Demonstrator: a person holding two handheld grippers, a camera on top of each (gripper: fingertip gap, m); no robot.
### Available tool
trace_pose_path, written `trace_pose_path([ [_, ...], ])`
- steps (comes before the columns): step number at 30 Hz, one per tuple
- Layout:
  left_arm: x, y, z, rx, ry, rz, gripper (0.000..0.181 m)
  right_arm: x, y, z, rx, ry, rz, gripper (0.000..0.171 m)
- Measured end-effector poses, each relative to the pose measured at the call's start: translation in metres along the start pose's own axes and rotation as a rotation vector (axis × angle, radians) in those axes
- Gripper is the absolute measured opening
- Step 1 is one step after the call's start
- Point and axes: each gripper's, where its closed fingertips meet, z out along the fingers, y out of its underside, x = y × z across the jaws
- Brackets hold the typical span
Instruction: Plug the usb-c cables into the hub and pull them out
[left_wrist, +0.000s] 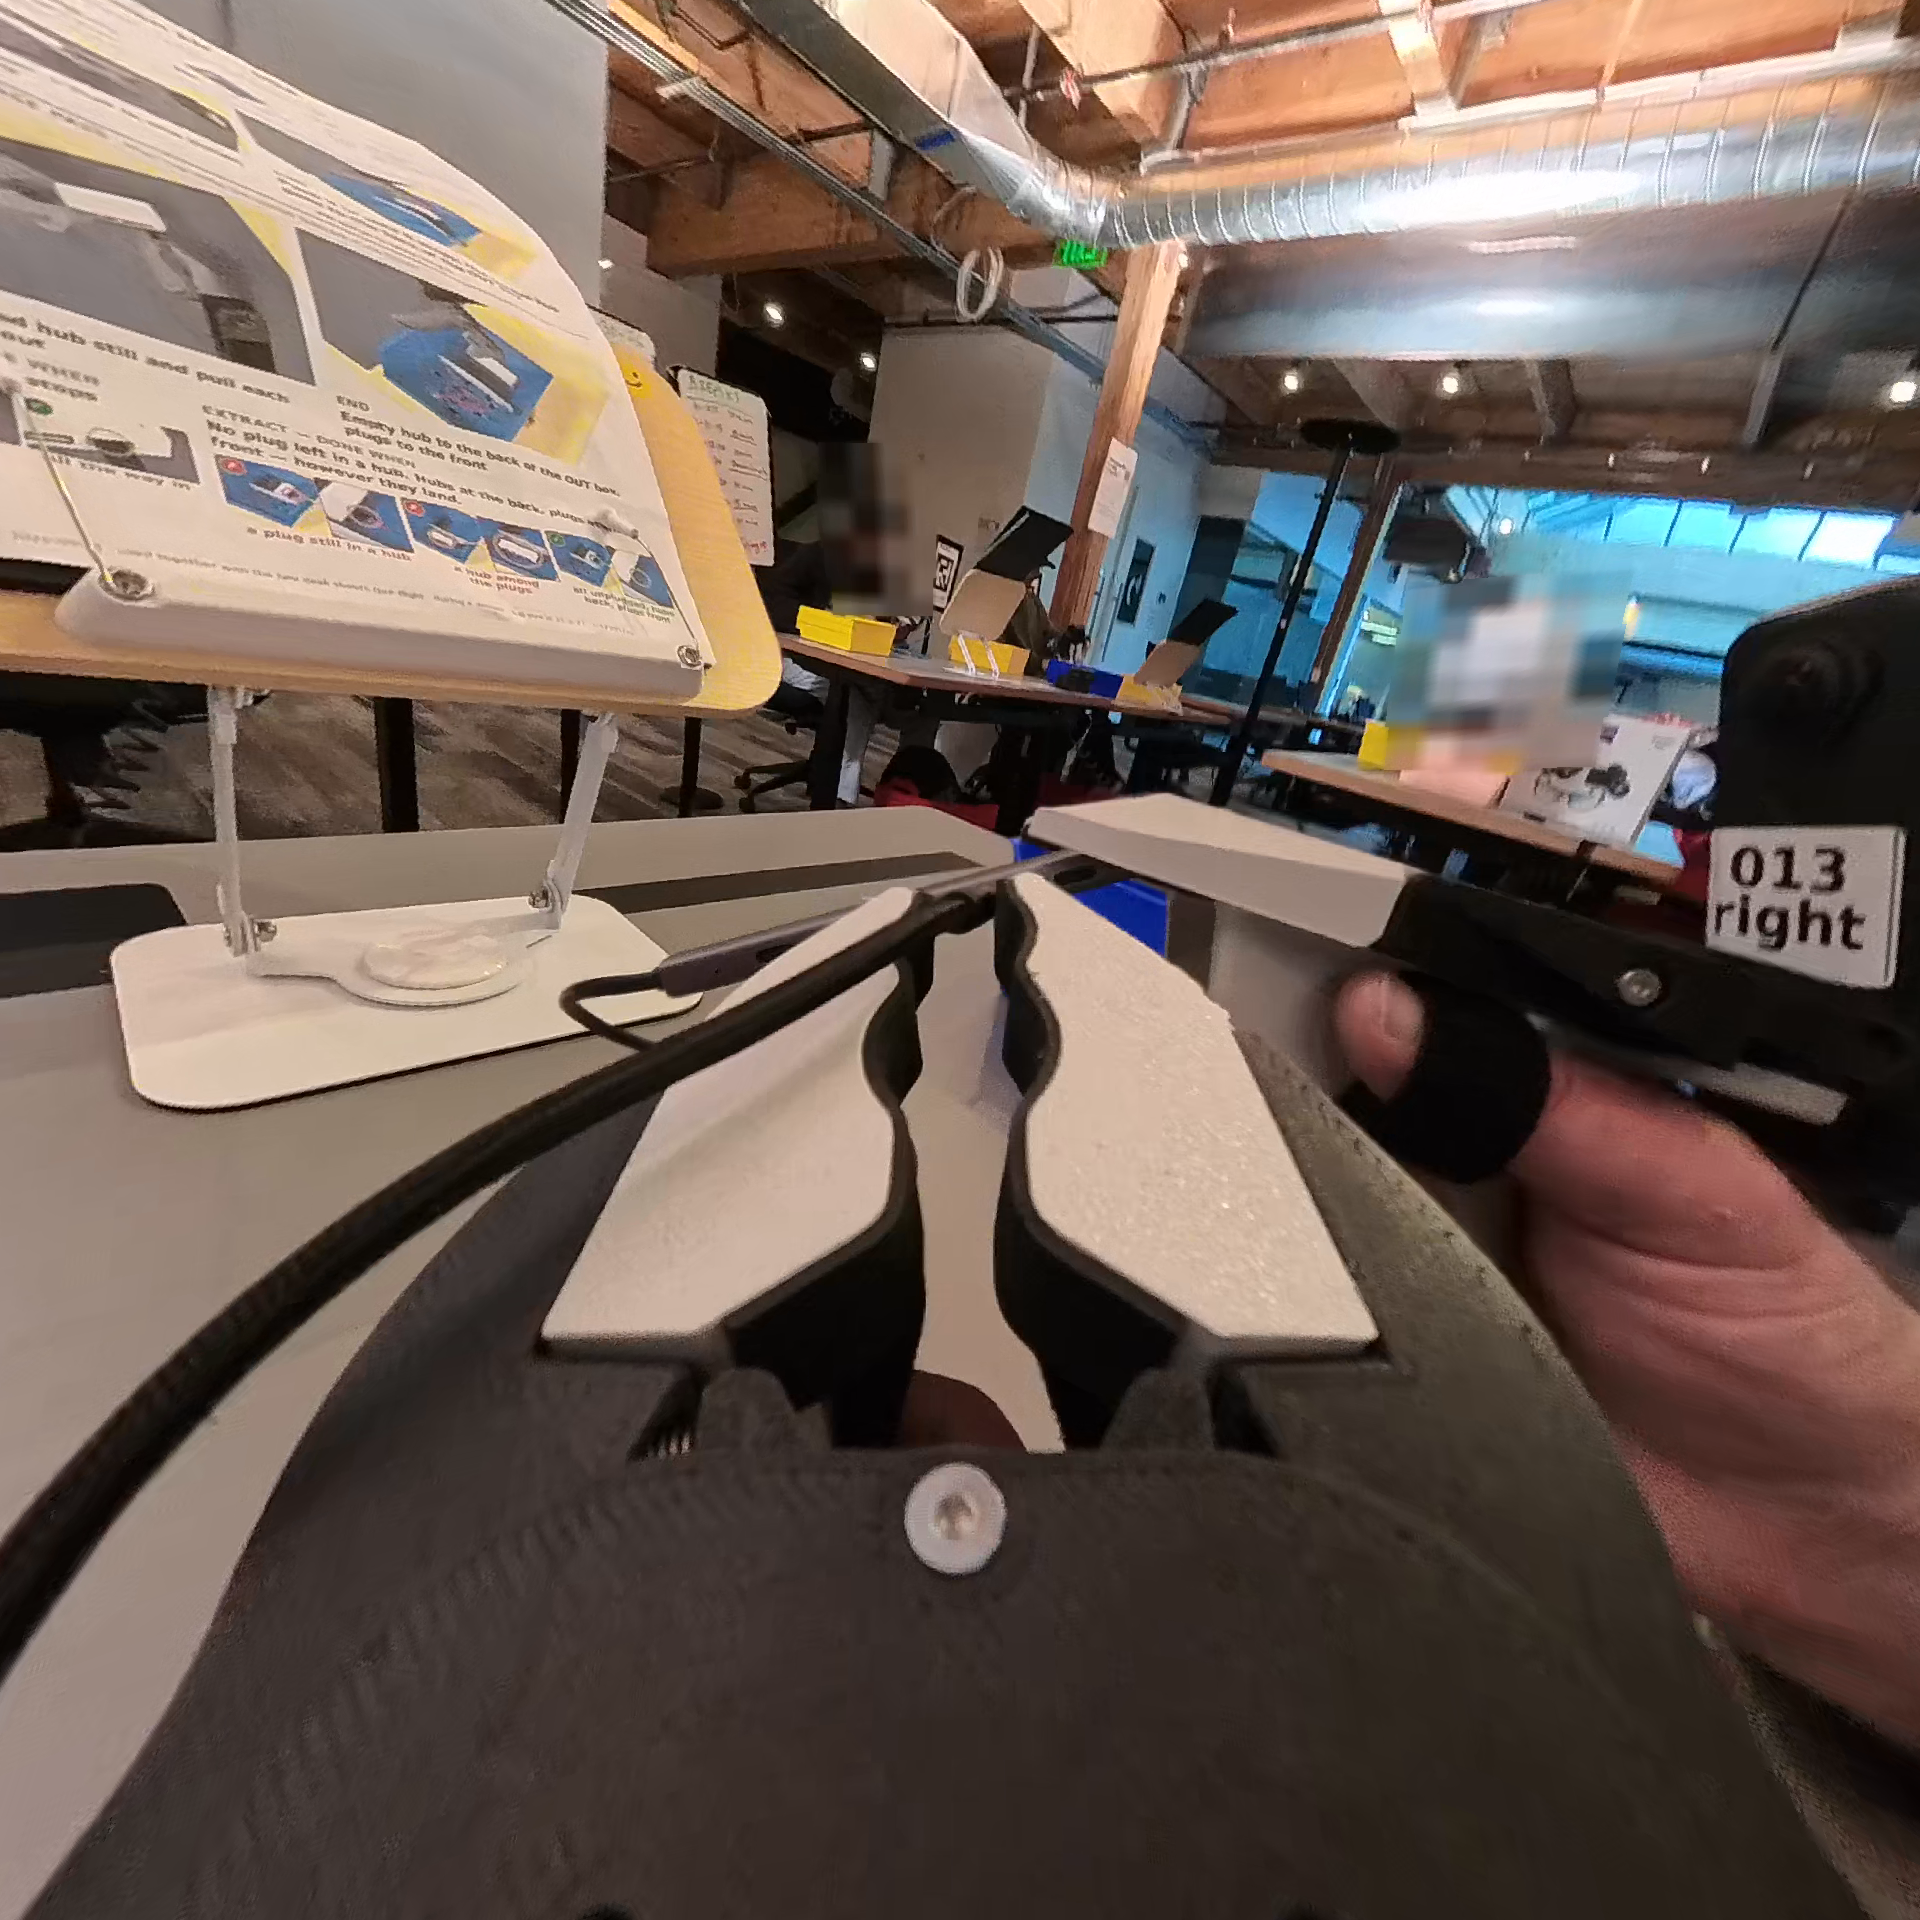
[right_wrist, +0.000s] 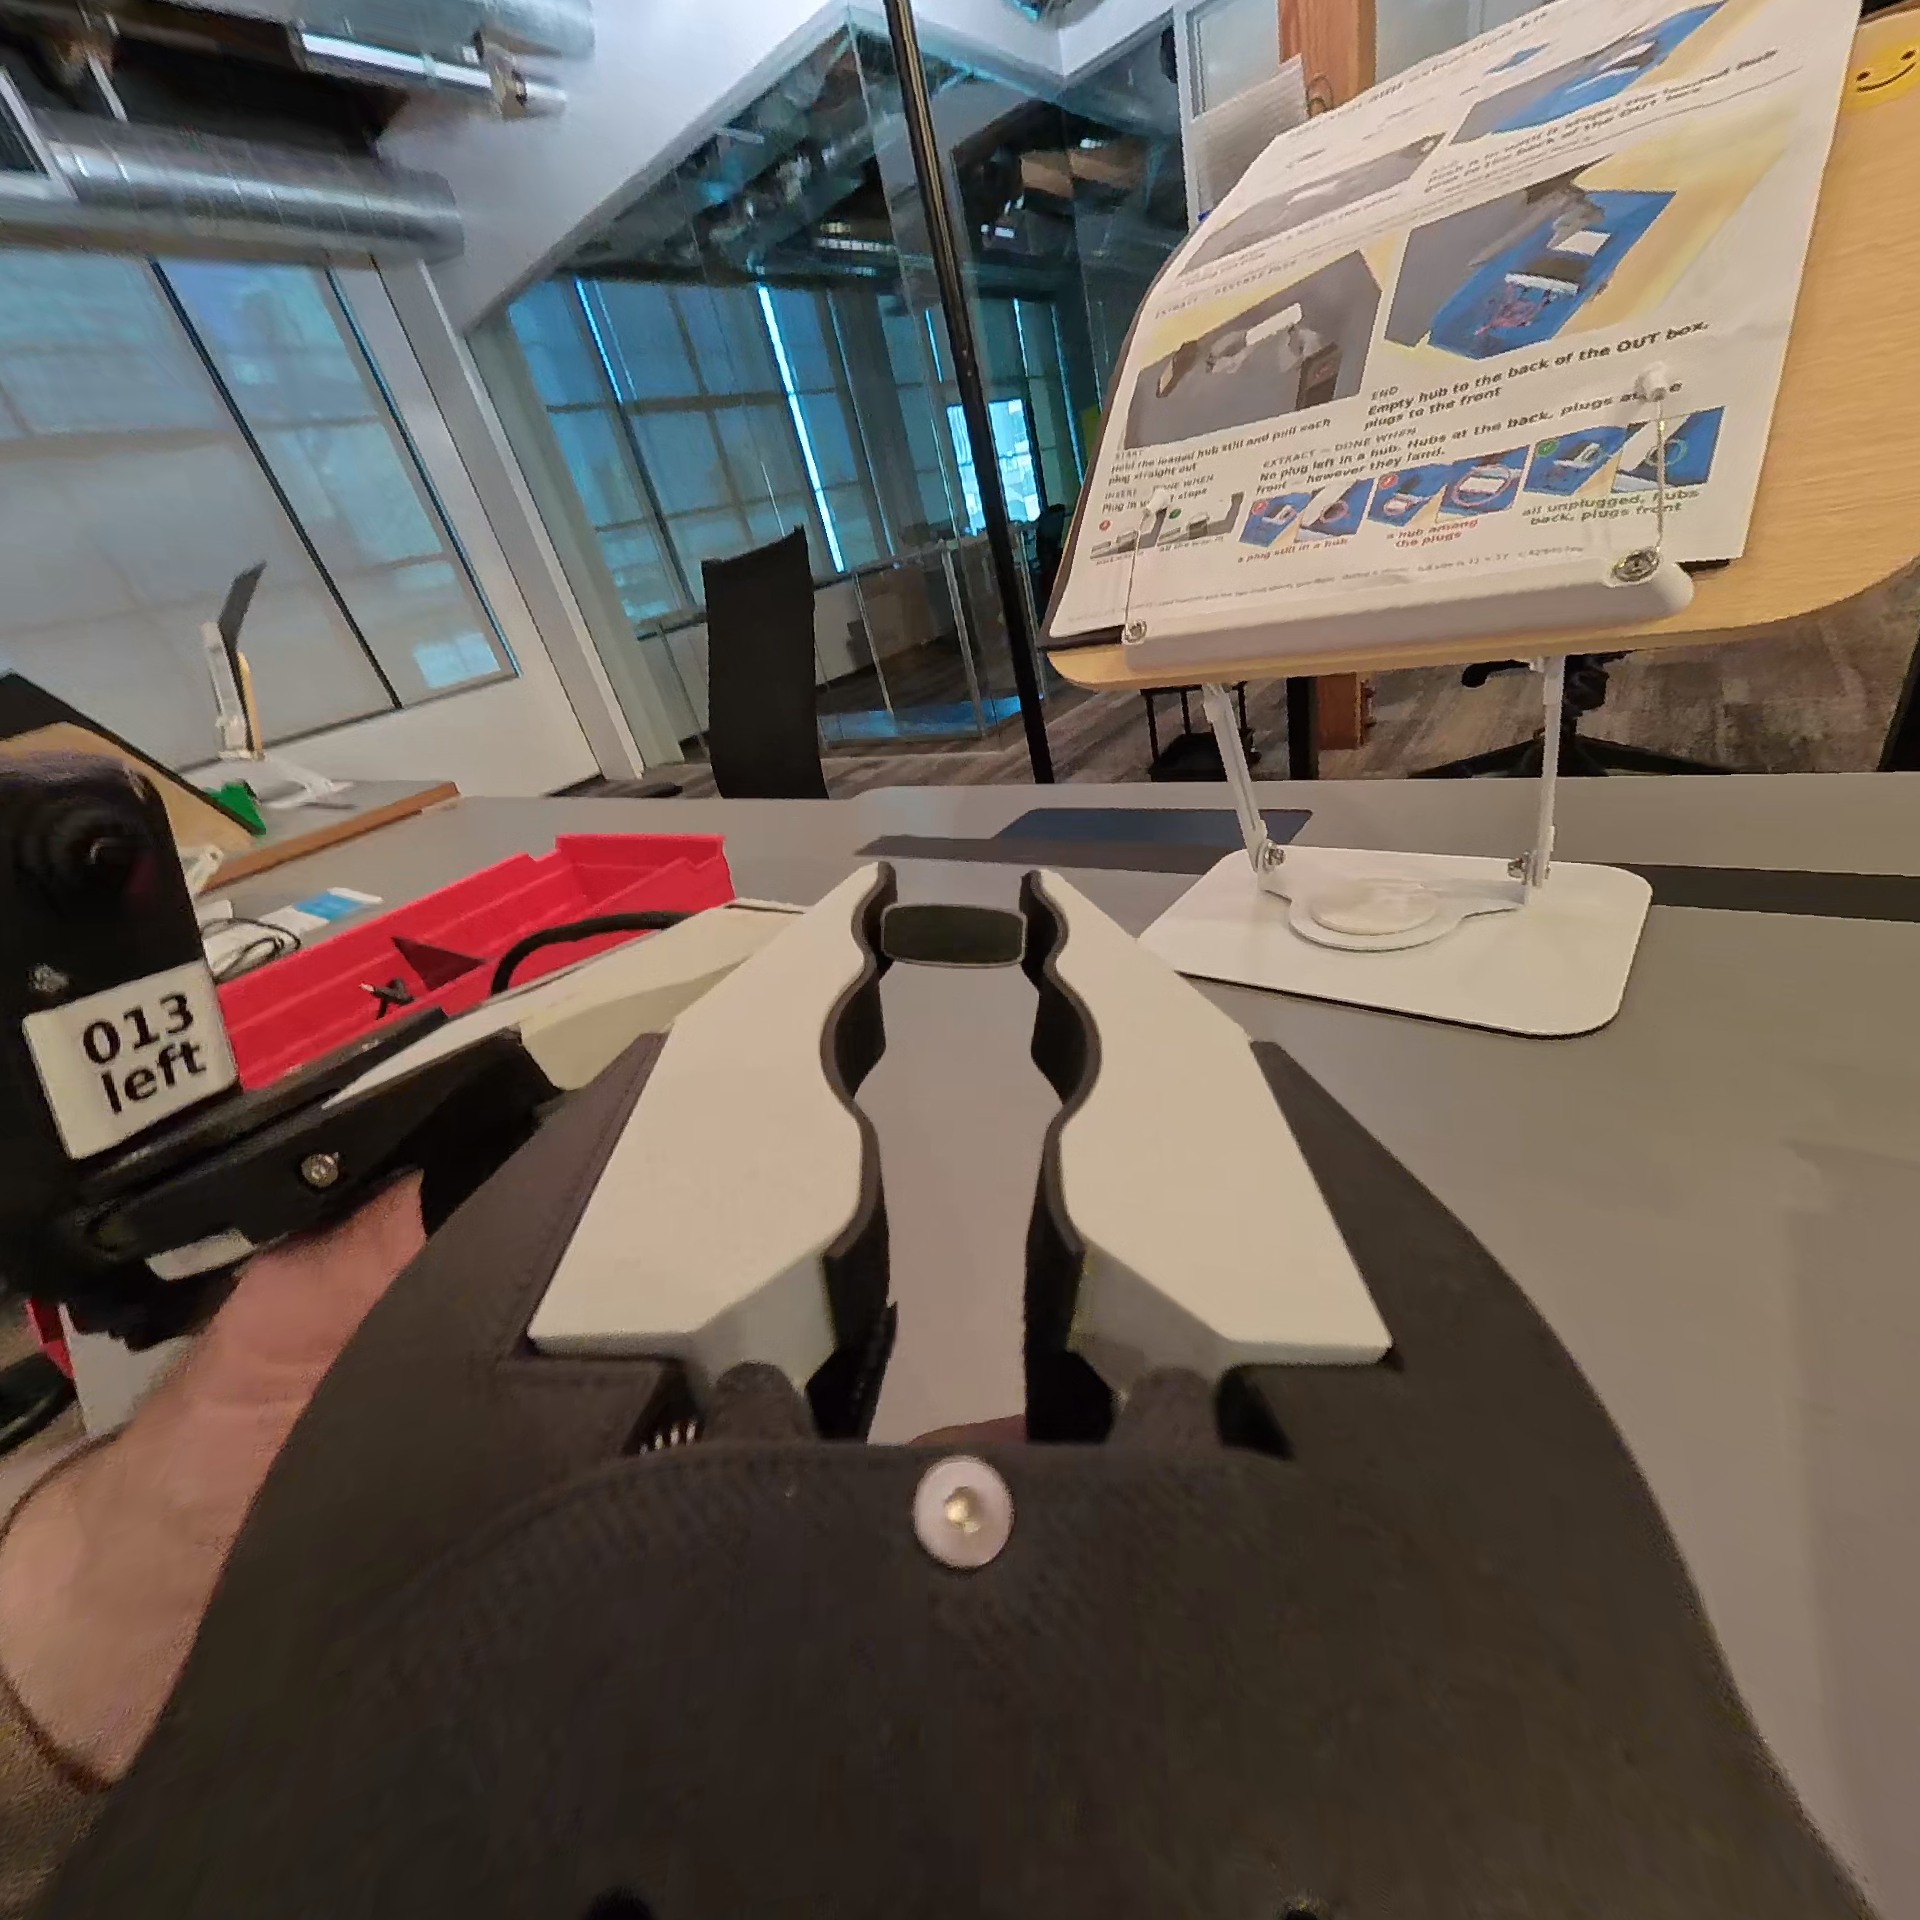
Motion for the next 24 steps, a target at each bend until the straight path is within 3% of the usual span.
trace_pose_path([
  [13,-0.015,0.014,0.001,-0.104,0.061,0.022,0.011,0.005,0.035,0.003,-0.214,0.041,-0.136,0.021],
  [19,-0.024,0.04,0.005,-0.211,0.084,-0.117,0.011,0.019,0.059,0.003,-0.324,0.116,-0.214,0.021],
  [24,-0.032,0.072,0.009,-0.397,0.08,-0.324,0.016,0.04,0.081,-0.001,-0.398,0.197,-0.242,0.021],
])
